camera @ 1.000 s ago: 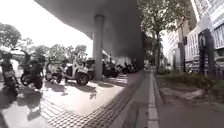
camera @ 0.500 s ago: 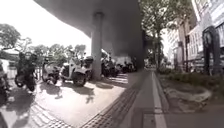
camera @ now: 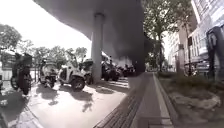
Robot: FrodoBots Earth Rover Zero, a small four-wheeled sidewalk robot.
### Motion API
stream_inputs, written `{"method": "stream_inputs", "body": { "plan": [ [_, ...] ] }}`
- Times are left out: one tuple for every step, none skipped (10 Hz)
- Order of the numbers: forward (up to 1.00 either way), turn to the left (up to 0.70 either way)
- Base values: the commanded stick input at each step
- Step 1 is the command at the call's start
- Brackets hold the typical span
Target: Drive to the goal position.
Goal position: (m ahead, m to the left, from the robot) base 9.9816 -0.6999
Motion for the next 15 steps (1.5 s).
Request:
{"method": "stream_inputs", "body": {
  "plan": [
    [0.45, 0.0],
    [0.45, 0.0],
    [0.45, 0.0],
    [0.45, 0.0],
    [0.45, 0.0],
    [0.45, 0.0],
    [0.45, 0.0],
    [0.45, 0.0],
    [0.45, 0.0],
    [0.45, 0.0],
    [0.45, 0.0],
    [0.45, 0.0],
    [0.45, 0.0],
    [0.45, 0.0],
    [0.45, 0.0]
  ]
}}
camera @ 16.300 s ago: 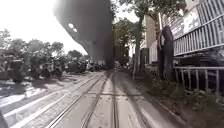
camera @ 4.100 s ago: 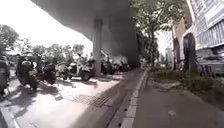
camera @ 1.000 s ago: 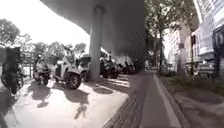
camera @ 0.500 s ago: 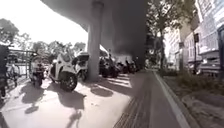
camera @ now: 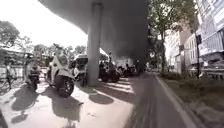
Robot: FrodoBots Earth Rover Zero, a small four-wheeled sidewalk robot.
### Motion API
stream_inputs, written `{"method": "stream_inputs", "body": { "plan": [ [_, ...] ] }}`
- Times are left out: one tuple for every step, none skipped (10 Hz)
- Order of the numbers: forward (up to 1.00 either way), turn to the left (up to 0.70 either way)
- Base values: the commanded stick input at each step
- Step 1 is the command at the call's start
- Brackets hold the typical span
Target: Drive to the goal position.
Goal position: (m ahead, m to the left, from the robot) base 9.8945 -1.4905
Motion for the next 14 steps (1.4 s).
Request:
{"method": "stream_inputs", "body": {
  "plan": [
    [0.45, 0.0],
    [0.45, 0.0],
    [0.45, 0.0],
    [0.45, 0.0],
    [0.45, 0.0],
    [0.45, 0.0],
    [0.45, 0.0],
    [0.45, 0.0],
    [0.45, 0.0],
    [0.45, 0.0],
    [0.45, 0.0],
    [0.45, 0.0],
    [0.45, 0.0],
    [0.45, 0.0]
  ]
}}
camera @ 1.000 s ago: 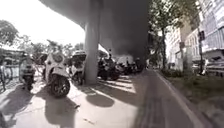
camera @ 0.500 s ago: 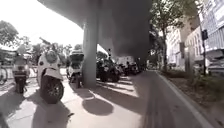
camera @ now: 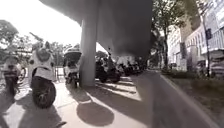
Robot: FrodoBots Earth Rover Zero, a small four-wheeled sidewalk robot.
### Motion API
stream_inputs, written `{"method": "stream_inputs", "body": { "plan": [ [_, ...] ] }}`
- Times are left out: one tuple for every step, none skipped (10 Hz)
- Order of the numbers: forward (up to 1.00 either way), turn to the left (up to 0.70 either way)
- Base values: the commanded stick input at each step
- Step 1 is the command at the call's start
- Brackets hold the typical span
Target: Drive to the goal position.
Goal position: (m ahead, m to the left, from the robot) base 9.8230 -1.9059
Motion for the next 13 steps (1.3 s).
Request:
{"method": "stream_inputs", "body": {
  "plan": [
    [0.45, 0.0],
    [0.45, 0.0],
    [0.45, 0.0],
    [0.45, 0.0],
    [0.45, 0.0],
    [0.45, 0.0],
    [0.45, 0.0],
    [0.45, 0.0],
    [0.45, 0.0],
    [0.45, 0.0],
    [0.45, 0.0],
    [0.45, 0.0],
    [0.45, 0.0]
  ]
}}
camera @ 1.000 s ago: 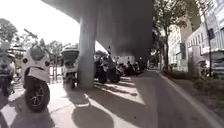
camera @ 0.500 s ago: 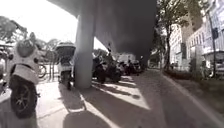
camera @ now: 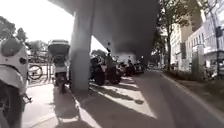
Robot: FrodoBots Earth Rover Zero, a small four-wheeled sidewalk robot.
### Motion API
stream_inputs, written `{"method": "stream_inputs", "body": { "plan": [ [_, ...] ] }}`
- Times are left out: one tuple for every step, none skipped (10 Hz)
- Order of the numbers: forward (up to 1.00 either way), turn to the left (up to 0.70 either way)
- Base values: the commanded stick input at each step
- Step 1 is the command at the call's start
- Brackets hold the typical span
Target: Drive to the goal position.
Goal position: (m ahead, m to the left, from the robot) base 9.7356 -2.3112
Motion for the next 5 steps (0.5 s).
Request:
{"method": "stream_inputs", "body": {
  "plan": [
    [0.45, 0.0],
    [0.45, 0.0],
    [0.45, 0.0],
    [0.45, 0.0],
    [0.45, 0.0]
  ]
}}
